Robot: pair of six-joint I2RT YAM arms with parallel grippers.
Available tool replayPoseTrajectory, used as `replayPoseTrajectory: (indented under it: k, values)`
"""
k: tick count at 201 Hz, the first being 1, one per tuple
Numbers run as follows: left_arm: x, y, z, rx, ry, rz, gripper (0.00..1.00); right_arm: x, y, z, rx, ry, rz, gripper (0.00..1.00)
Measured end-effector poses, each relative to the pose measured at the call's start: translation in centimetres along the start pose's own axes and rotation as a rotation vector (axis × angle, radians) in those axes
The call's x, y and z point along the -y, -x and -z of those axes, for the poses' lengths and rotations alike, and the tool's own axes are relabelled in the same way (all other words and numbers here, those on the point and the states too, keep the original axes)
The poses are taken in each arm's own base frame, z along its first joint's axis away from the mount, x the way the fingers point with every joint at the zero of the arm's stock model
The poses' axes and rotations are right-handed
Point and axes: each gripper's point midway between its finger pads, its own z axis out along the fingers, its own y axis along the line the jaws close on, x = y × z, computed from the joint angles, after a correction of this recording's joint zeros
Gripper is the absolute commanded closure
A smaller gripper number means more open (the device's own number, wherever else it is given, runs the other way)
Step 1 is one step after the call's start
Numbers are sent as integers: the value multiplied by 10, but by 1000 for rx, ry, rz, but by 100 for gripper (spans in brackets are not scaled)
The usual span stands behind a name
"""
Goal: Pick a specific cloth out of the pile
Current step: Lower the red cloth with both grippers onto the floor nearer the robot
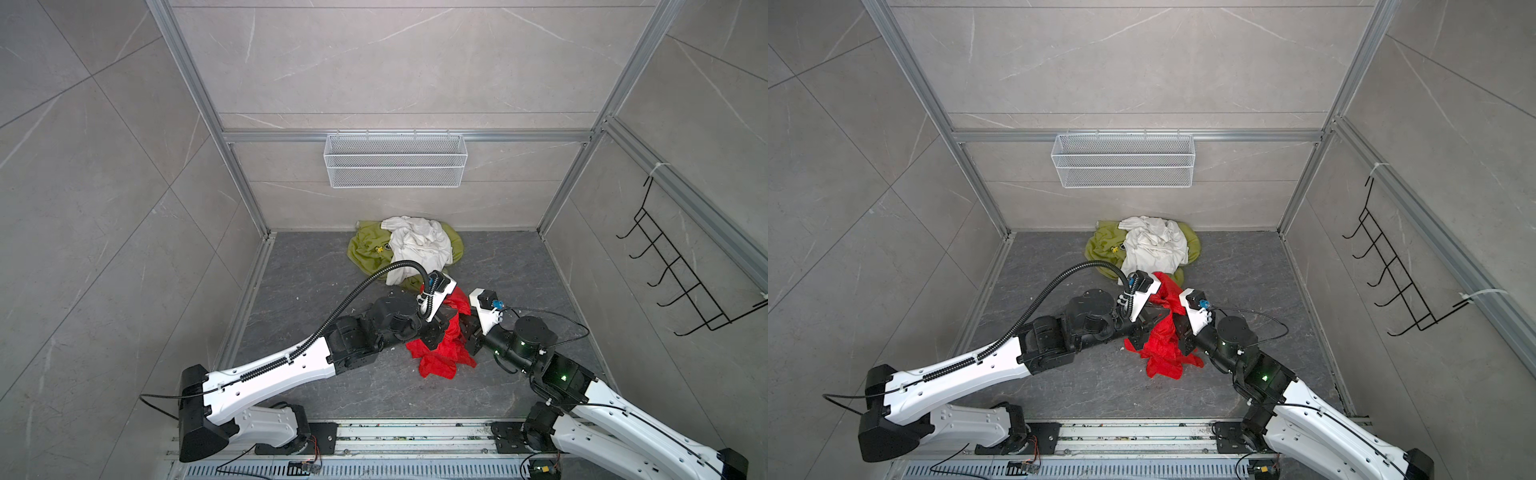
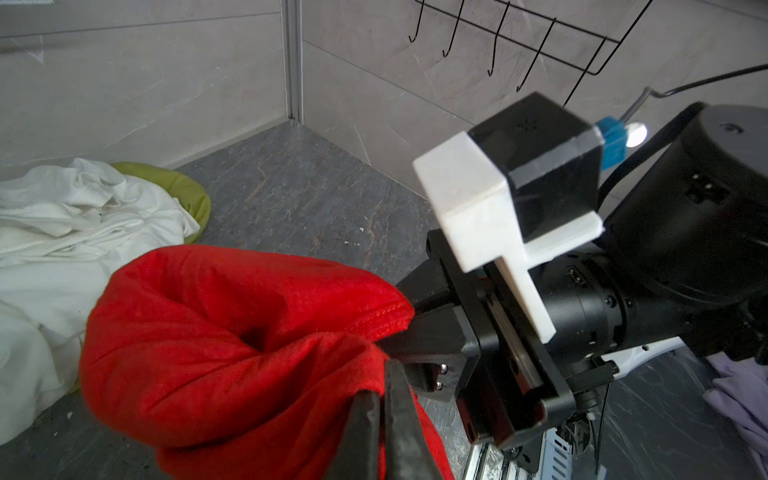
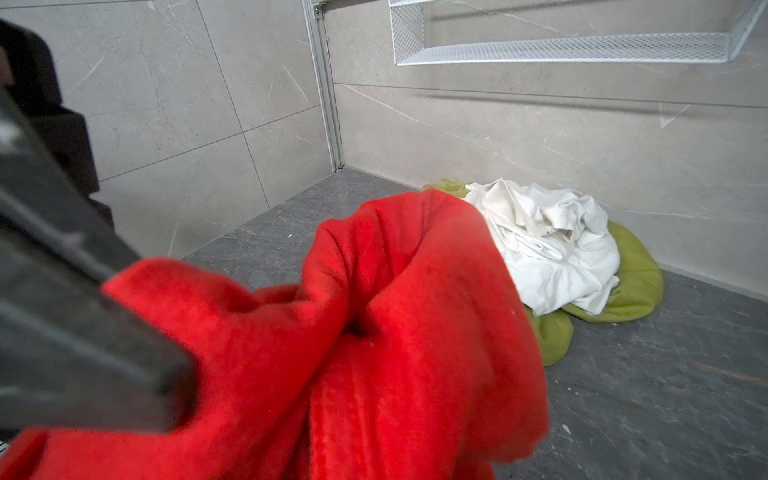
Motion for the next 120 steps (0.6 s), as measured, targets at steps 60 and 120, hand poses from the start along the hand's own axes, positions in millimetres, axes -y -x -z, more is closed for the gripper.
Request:
replayPoseTrajectory:
  k: [60,120]
  values:
    - [-22,-38,-9,-81,49,17,100,4,-32,-5,-49,-11,-44,100]
    - [-44,-74,-15,-147,91,51,100,9,-65,-13,-102,-31,-94,100]
